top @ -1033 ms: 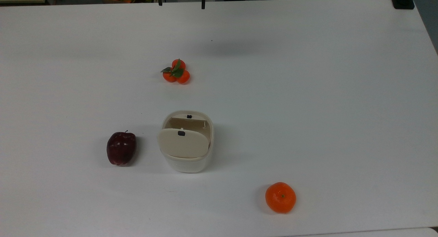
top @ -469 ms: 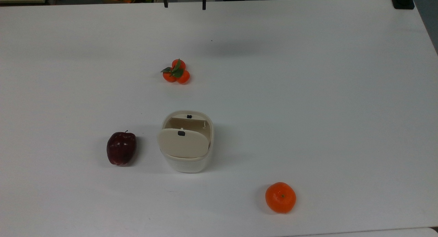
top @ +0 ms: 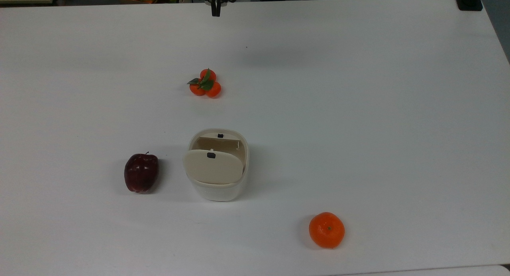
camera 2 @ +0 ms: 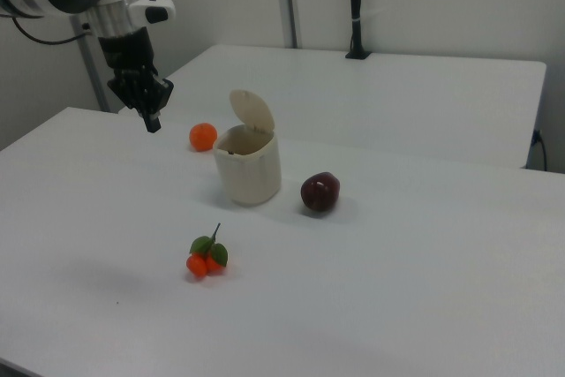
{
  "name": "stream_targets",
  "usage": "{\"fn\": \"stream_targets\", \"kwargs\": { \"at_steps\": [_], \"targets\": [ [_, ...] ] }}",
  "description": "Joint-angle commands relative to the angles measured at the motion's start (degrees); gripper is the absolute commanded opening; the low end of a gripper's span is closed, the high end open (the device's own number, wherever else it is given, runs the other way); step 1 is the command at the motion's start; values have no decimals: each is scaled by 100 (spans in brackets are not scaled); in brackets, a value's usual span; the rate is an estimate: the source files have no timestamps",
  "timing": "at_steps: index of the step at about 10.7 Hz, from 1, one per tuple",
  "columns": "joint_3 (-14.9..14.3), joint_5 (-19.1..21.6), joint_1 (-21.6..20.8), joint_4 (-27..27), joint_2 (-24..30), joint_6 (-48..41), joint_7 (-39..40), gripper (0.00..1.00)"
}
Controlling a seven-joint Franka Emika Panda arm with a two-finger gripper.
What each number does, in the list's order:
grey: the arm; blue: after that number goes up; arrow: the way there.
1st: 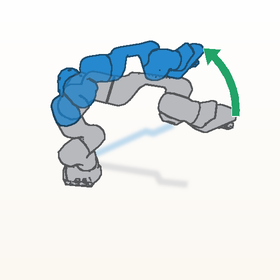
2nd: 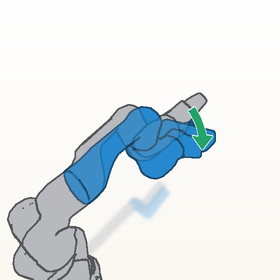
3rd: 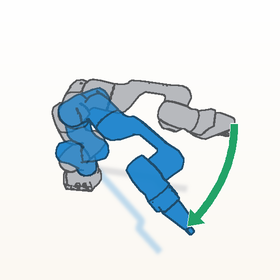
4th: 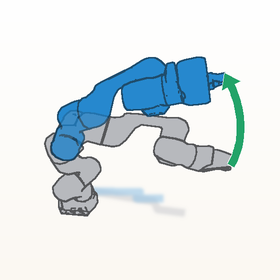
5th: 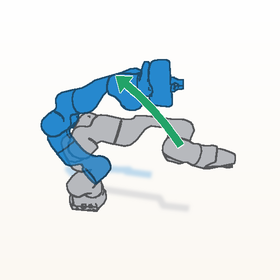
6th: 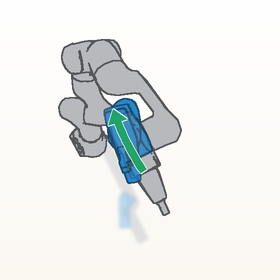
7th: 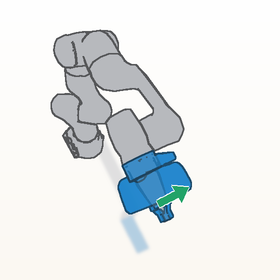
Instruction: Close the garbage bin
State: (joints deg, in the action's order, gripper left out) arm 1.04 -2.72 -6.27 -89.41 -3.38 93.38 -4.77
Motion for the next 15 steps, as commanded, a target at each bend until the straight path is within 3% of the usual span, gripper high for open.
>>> {"fn": "stream_targets", "kwargs": {
  "at_steps": [1, 3, 10, 15],
  "targets": [
    [-86, 53, 3, 150, -188, 205, 29, 0],
    [-95, 26, 12, 187, -321, 504, -23, 0],
    [-113, -96, 153, 187, -1252, 4148, -603, 0],
    [-113, -88, 249, 178, -1718, 6073, -630, 0]
  ]
}}
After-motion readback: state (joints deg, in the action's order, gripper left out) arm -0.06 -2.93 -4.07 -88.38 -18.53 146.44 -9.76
